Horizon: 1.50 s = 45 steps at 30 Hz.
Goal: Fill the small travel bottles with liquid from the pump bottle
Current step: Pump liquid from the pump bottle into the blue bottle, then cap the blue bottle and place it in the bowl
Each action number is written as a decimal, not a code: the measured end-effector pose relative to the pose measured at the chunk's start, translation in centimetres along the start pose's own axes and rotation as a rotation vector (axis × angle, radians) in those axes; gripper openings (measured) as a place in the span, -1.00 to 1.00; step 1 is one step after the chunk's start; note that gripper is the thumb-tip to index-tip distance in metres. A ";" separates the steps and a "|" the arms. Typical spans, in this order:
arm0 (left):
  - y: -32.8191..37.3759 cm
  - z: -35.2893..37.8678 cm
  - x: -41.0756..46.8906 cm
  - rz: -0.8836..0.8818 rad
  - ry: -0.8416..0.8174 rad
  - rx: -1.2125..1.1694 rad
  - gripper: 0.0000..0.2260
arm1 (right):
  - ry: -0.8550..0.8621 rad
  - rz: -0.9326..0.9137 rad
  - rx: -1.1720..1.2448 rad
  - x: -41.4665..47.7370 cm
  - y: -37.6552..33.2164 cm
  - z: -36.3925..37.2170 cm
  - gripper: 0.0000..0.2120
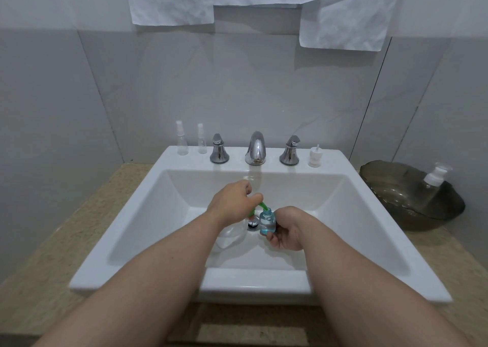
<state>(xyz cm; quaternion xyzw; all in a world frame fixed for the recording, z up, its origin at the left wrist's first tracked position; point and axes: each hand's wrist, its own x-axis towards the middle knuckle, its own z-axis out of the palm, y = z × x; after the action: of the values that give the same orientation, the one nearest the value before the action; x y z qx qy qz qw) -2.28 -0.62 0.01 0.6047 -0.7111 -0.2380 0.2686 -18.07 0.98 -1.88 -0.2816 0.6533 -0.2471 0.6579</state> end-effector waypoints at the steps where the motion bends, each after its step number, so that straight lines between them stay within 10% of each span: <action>1: 0.0 0.0 0.0 -0.001 -0.004 -0.003 -0.73 | -0.001 0.001 -0.001 0.0 0.0 0.0 -0.59; 45: 0.3 -0.2 -0.3 -0.003 0.017 0.032 -0.67 | -0.004 0.008 0.023 0.2 0.0 0.0 -0.58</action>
<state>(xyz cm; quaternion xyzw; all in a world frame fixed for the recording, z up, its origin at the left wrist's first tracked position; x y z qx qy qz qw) -2.35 -0.24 0.29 0.6118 -0.7116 -0.2218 0.2647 -18.08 0.83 -2.01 -0.2717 0.6502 -0.2515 0.6634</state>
